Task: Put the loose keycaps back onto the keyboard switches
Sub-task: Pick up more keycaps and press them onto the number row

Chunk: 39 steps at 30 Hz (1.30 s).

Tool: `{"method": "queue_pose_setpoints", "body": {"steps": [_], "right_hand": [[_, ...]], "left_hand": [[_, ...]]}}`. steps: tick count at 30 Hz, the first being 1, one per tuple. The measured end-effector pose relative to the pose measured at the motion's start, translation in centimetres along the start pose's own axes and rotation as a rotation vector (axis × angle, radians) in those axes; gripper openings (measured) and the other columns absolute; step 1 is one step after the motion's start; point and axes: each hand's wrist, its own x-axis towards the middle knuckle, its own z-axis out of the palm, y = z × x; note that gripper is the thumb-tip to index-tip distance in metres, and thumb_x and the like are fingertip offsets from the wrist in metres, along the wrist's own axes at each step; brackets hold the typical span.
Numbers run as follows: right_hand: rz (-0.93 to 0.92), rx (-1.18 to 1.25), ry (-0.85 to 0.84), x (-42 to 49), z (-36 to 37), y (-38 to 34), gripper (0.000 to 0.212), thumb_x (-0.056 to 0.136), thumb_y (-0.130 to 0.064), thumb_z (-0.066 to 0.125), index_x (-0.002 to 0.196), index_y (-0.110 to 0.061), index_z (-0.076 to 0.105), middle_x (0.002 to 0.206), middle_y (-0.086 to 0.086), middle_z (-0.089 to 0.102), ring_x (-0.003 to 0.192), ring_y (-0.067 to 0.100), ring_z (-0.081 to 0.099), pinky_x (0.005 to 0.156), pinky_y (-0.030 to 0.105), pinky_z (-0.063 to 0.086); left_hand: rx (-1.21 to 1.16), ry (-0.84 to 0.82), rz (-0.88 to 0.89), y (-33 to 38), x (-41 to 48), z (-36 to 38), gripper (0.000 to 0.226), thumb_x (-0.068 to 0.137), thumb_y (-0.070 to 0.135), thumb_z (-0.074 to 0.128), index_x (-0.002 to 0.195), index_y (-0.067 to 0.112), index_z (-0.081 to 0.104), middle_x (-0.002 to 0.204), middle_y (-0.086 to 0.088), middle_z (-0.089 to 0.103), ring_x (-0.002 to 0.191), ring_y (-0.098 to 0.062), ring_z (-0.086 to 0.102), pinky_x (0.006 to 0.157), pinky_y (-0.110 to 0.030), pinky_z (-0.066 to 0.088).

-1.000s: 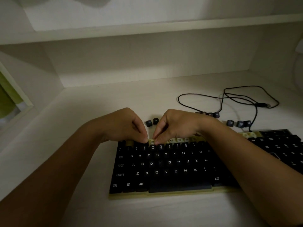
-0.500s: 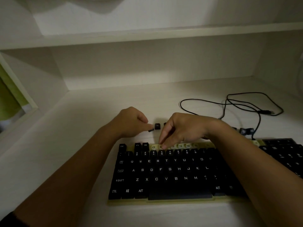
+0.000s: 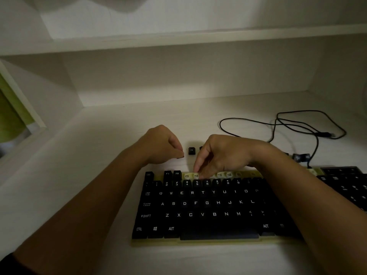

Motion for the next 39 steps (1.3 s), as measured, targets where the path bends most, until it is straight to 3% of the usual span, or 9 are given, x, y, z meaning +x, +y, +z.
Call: {"method": "queue_pose_setpoints", "body": {"steps": [4, 12, 17, 20, 22, 25, 27, 33, 39], "right_hand": [[0.009, 0.025, 0.017, 0.0, 0.0, -0.1, 0.017, 0.078, -0.016, 0.083, 0.094, -0.022, 0.082, 0.089, -0.003, 0.079, 0.090, 0.011, 0.071, 0.099, 0.035, 0.053], [0.052, 0.061, 0.042, 0.0, 0.1, 0.0, 0.015, 0.075, -0.021, 0.085, 0.089, -0.024, 0.082, 0.079, -0.011, 0.077, 0.075, -0.004, 0.065, 0.085, 0.021, 0.049], [0.063, 0.075, 0.050, -0.1, 0.2, 0.0, 0.014, 0.073, -0.021, 0.086, 0.086, -0.025, 0.082, 0.081, -0.008, 0.077, 0.076, -0.002, 0.064, 0.083, 0.022, 0.049], [0.068, 0.076, 0.051, -0.1, 0.2, -0.1, 0.014, 0.074, -0.020, 0.086, 0.087, -0.023, 0.082, 0.085, -0.002, 0.079, 0.081, 0.003, 0.065, 0.092, 0.030, 0.052], [0.069, 0.076, 0.051, -0.2, 0.2, -0.1, 0.014, 0.074, -0.020, 0.086, 0.088, -0.023, 0.082, 0.085, -0.002, 0.079, 0.080, 0.003, 0.065, 0.094, 0.031, 0.052], [0.067, 0.082, 0.046, -0.2, 0.2, -0.1, 0.014, 0.074, -0.019, 0.085, 0.088, -0.023, 0.082, 0.087, 0.000, 0.079, 0.082, 0.004, 0.067, 0.095, 0.032, 0.052], [0.066, 0.078, 0.047, -0.2, 0.2, -0.2, 0.014, 0.074, -0.018, 0.085, 0.088, -0.022, 0.082, 0.089, 0.001, 0.079, 0.085, 0.007, 0.068, 0.097, 0.033, 0.052], [0.062, 0.081, 0.050, -0.1, 0.2, -0.1, 0.012, 0.074, -0.020, 0.085, 0.084, -0.026, 0.082, 0.086, -0.003, 0.079, 0.079, -0.001, 0.066, 0.088, 0.024, 0.050], [0.059, 0.060, 0.055, -0.2, 0.3, -0.2, 0.014, 0.074, -0.020, 0.086, 0.088, -0.023, 0.082, 0.088, 0.000, 0.079, 0.085, 0.008, 0.067, 0.098, 0.034, 0.051]], "left_hand": [[-0.085, -0.042, -0.026, 0.7, -1.1, -0.7, 0.010, 0.074, 0.023, 0.080, 0.083, 0.020, 0.078, 0.077, 0.004, 0.074, 0.071, -0.011, 0.068, 0.064, -0.025, 0.050], [-0.082, -0.368, 0.097, 2.2, -3.7, -2.4, 0.009, 0.081, 0.021, 0.076, 0.089, 0.021, 0.079, 0.079, 0.009, 0.077, 0.074, 0.000, 0.068, 0.071, -0.016, 0.052], [-0.054, -0.403, 0.097, 2.5, -4.0, -2.2, 0.007, 0.080, 0.021, 0.076, 0.086, 0.020, 0.080, 0.076, 0.004, 0.077, 0.063, -0.015, 0.065, 0.065, -0.032, 0.053], [-0.021, -0.388, 0.122, 2.6, -4.0, -2.2, 0.006, 0.080, 0.022, 0.076, 0.085, 0.020, 0.080, 0.076, 0.005, 0.077, 0.076, -0.035, 0.068, 0.072, -0.045, 0.057], [-0.013, -0.384, 0.126, 2.6, -4.0, -2.2, 0.006, 0.081, 0.021, 0.076, 0.085, 0.019, 0.080, 0.077, 0.007, 0.077, 0.078, -0.028, 0.070, 0.073, -0.042, 0.057], [-0.043, -0.359, 0.111, 2.5, -4.0, -2.2, 0.007, 0.082, 0.018, 0.074, 0.086, 0.018, 0.080, 0.078, 0.010, 0.077, 0.072, -0.003, 0.070, 0.066, -0.016, 0.051], [-0.055, -0.364, 0.097, 2.4, -4.0, -2.3, 0.008, 0.082, 0.017, 0.074, 0.088, 0.016, 0.079, 0.077, 0.010, 0.077, 0.070, 0.002, 0.069, 0.064, -0.009, 0.048], [0.016, -0.376, 0.096, 3.1, -4.2, -2.1, 0.007, 0.083, 0.020, 0.073, 0.084, 0.017, 0.079, 0.074, 0.007, 0.076, 0.058, 0.000, 0.064, 0.057, -0.014, 0.049], [0.098, -0.316, 0.143, 3.7, -4.3, -1.5, 0.005, 0.080, 0.019, 0.076, 0.078, 0.018, 0.080, 0.066, 0.009, 0.074, 0.046, 0.004, 0.058, 0.050, -0.010, 0.044]]}}
